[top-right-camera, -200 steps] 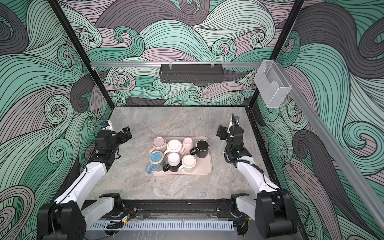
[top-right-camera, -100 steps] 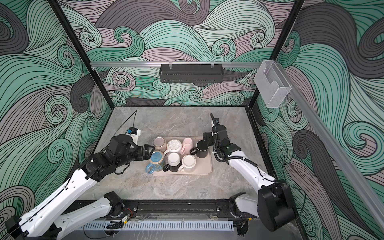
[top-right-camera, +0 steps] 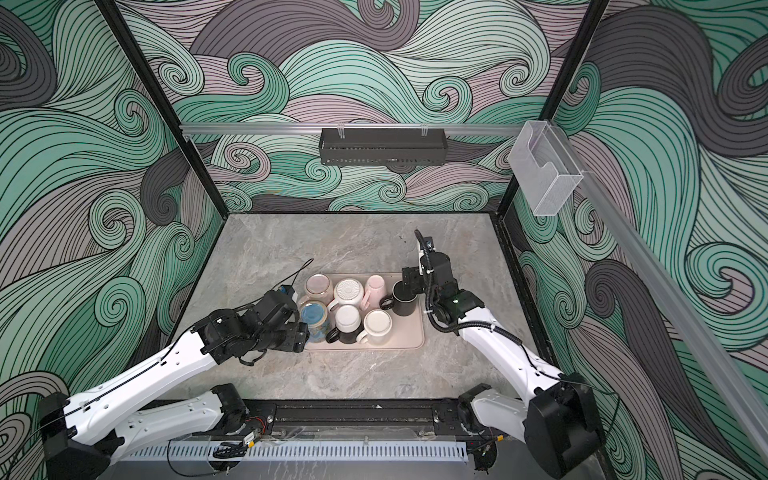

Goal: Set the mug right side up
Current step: 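Reach the left gripper over the blue butterfly mug while the right gripper nears the tray, then lower the left gripper onto the blue mug and grasp its base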

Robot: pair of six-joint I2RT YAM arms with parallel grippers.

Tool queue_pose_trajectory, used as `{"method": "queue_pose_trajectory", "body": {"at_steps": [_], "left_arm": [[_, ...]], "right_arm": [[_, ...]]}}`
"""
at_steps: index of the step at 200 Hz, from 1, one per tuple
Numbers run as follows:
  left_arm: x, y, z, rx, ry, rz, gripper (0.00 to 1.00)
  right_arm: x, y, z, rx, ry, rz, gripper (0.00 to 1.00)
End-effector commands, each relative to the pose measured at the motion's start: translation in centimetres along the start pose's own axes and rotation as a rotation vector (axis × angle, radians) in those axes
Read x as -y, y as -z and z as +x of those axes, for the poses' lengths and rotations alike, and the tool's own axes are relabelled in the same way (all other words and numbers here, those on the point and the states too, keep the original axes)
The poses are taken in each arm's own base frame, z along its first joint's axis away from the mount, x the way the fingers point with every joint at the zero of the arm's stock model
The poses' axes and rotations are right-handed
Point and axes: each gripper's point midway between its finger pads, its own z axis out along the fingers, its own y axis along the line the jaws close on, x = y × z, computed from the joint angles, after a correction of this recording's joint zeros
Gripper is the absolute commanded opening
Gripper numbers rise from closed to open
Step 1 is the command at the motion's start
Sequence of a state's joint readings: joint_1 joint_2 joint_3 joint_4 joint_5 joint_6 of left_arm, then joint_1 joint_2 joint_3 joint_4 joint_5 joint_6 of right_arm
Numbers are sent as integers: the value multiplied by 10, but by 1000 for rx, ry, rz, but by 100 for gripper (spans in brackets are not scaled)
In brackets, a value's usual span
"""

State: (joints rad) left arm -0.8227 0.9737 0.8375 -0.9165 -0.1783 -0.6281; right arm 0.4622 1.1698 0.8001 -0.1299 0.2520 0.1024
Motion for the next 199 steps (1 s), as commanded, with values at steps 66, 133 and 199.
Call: {"method": "queue_pose_trajectory", "body": {"at_steps": [66, 133, 199], "left_arm": [[1, -27, -7, 70, -40, -16, 72], [3, -46, -7, 53, -4, -35, 61], [-3, -56, 1, -23, -34, -104, 43]], "right_arm": [[-3, -1, -6, 12, 13, -1, 90], [-6, -3, -3, 5, 10, -15, 90], [-7, -4, 0, -1, 10, -19, 90]]}}
